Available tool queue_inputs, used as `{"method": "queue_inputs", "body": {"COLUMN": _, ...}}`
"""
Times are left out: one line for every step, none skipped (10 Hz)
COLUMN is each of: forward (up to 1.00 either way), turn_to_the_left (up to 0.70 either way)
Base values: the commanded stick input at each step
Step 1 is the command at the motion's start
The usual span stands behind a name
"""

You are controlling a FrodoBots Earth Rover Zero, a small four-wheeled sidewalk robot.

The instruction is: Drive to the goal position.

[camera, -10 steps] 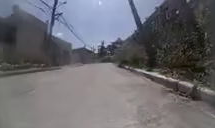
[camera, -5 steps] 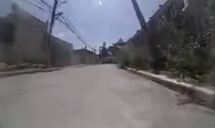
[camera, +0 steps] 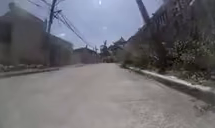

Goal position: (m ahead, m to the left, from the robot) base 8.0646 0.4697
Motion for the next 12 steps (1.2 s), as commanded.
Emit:
{"method": "queue_inputs", "body": {"forward": 0.85, "turn_to_the_left": 0.0}}
{"method": "queue_inputs", "body": {"forward": 0.85, "turn_to_the_left": 0.0}}
{"method": "queue_inputs", "body": {"forward": 0.85, "turn_to_the_left": -0.06}}
{"method": "queue_inputs", "body": {"forward": 0.85, "turn_to_the_left": -0.14}}
{"method": "queue_inputs", "body": {"forward": 0.85, "turn_to_the_left": -0.27}}
{"method": "queue_inputs", "body": {"forward": 0.85, "turn_to_the_left": -0.34}}
{"method": "queue_inputs", "body": {"forward": 0.85, "turn_to_the_left": -0.34}}
{"method": "queue_inputs", "body": {"forward": 0.85, "turn_to_the_left": -0.25}}
{"method": "queue_inputs", "body": {"forward": 0.85, "turn_to_the_left": 0.0}}
{"method": "queue_inputs", "body": {"forward": 0.85, "turn_to_the_left": 0.0}}
{"method": "queue_inputs", "body": {"forward": 0.85, "turn_to_the_left": 0.0}}
{"method": "queue_inputs", "body": {"forward": 0.85, "turn_to_the_left": 0.0}}
